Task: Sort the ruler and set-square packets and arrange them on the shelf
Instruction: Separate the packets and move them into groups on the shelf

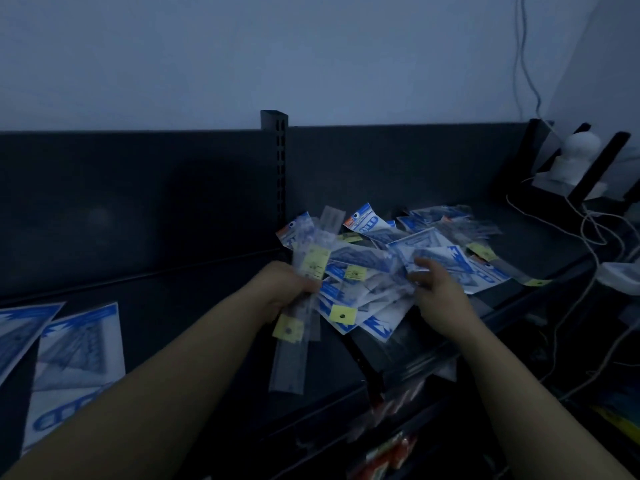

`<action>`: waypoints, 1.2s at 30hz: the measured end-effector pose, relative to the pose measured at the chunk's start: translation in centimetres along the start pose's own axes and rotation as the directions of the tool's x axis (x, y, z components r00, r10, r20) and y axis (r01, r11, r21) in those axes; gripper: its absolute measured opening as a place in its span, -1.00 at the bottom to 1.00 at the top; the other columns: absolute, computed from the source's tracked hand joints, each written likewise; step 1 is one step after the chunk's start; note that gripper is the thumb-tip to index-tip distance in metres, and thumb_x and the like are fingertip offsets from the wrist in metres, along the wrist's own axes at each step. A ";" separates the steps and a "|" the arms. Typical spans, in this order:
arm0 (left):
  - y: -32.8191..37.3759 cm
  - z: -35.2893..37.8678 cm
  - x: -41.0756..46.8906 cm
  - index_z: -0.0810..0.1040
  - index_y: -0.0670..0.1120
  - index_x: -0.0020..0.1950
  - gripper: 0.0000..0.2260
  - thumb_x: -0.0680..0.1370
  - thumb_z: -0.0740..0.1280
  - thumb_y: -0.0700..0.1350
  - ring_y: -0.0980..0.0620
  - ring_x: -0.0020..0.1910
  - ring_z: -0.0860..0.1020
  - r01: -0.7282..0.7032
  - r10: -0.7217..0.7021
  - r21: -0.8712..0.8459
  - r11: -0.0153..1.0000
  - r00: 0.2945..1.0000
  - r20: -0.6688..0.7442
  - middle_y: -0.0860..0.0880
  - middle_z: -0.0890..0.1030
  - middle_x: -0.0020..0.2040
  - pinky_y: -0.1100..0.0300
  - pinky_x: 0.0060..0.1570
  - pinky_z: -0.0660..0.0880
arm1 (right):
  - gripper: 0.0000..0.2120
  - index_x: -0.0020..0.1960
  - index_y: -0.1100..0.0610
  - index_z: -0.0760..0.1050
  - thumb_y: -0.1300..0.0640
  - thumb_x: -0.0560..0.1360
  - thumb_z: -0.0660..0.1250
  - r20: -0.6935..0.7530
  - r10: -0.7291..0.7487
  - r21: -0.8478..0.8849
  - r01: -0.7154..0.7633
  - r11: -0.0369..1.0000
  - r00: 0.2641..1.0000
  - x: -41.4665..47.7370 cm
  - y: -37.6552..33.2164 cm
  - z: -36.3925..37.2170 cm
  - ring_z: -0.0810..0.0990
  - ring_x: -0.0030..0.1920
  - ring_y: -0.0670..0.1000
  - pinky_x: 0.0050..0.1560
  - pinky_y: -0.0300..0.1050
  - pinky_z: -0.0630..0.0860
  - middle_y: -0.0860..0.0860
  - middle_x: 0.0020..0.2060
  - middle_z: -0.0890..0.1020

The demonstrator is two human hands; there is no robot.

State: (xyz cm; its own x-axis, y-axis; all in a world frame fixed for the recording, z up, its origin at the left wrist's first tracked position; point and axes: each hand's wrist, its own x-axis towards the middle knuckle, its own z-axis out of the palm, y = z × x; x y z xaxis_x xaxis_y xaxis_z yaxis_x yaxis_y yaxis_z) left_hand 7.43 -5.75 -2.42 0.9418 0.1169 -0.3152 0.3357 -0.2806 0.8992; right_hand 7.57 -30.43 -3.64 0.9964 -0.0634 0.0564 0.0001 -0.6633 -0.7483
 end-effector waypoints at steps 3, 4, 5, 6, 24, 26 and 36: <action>1.0 2.4 0.2 0.55 -0.21 -0.17 -0.89 0.46 0.45 -0.20 0.01 -0.37 0.51 -0.056 0.054 0.101 0.993 0.998 0.019 -0.12 0.56 -0.27 0.26 -0.47 0.42 | -0.45 0.41 0.13 0.32 0.05 0.48 0.37 -0.050 0.101 -0.273 -0.111 0.955 0.994 -0.1 1.9 -2.3 0.52 0.18 0.14 0.06 -0.06 0.48 0.14 0.27 0.52; 1.3 3.0 0.2 0.55 -0.20 -0.18 -0.88 0.45 0.46 -0.19 0.01 -0.35 0.51 -0.075 0.072 0.134 0.988 0.997 0.026 -0.10 0.56 -0.27 0.30 -0.51 0.41 | -0.36 0.40 0.14 0.33 -0.09 0.42 0.41 -0.047 0.143 -0.373 -0.150 0.916 0.989 -0.3 2.5 -3.0 0.49 0.22 0.16 0.11 -0.03 0.48 0.15 0.27 0.51; 1.6 3.5 0.3 0.55 -0.19 -0.20 -0.87 0.44 0.46 -0.19 0.01 -0.33 0.51 -0.090 0.085 0.169 0.981 0.996 0.039 -0.08 0.55 -0.26 0.33 -0.53 0.40 | -0.24 0.38 0.14 0.35 -0.26 0.34 0.40 -0.036 0.182 -0.456 -0.178 0.872 0.983 -0.6 2.9 -3.5 0.45 0.24 0.17 0.16 0.01 0.47 0.16 0.27 0.49; 1.8 4.0 0.4 0.56 -0.20 -0.19 -0.87 0.43 0.47 -0.18 0.00 -0.28 0.53 -0.103 0.094 0.204 0.974 0.994 0.054 -0.08 0.57 -0.22 0.35 -0.49 0.42 | -0.13 0.35 0.13 0.37 -0.41 0.23 0.35 -0.021 0.215 -0.510 -0.196 0.838 0.976 -0.8 3.3 -3.8 0.44 0.24 0.18 0.19 0.05 0.46 0.15 0.25 0.49; 2.0 4.5 0.6 0.53 -0.22 0.12 -0.53 0.31 0.56 -0.06 -0.09 0.10 0.56 -0.161 0.145 0.537 0.828 0.987 0.074 -0.06 0.55 0.09 0.17 -0.13 0.45 | 0.05 0.43 -0.06 0.22 -0.31 0.06 0.56 0.197 0.289 -0.470 -0.169 0.866 0.937 -1.2 0.5 -3.8 0.31 0.35 0.21 0.38 0.16 0.27 0.11 0.39 0.24; 2.0 3.9 0.8 0.53 -0.25 0.17 -0.48 0.31 0.57 -0.06 -0.10 0.11 0.56 -0.149 0.129 0.536 0.831 0.989 0.075 -0.14 0.57 0.16 0.16 -0.12 0.46 | -0.01 0.36 -0.01 0.31 -0.28 0.03 0.58 0.222 0.268 -0.421 -0.155 0.894 0.938 -1.1 0.5 -3.6 0.40 0.26 0.15 0.30 0.14 0.39 0.08 0.33 0.34; 1.4 1.8 0.8 0.50 -0.19 0.05 -0.62 0.34 0.57 -0.16 -0.03 -0.05 0.49 -0.043 0.014 0.326 0.944 0.996 0.091 -0.09 0.53 0.01 0.16 -0.06 0.45 | -0.22 0.19 -0.06 0.42 -0.24 0.05 0.60 0.350 0.183 -0.482 0.009 0.876 0.919 -0.9 -0.1 -3.5 0.41 0.22 0.12 0.20 0.07 0.49 0.02 0.19 0.36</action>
State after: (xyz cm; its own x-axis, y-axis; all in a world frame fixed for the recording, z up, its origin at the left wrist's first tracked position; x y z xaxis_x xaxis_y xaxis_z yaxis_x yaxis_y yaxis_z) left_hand 8.72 -7.81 -1.97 0.9442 0.0259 -0.3284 0.2817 -0.5805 0.7640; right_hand 6.39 -32.92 -1.31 0.9453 0.0811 -0.3160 -0.0319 -0.9409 -0.3371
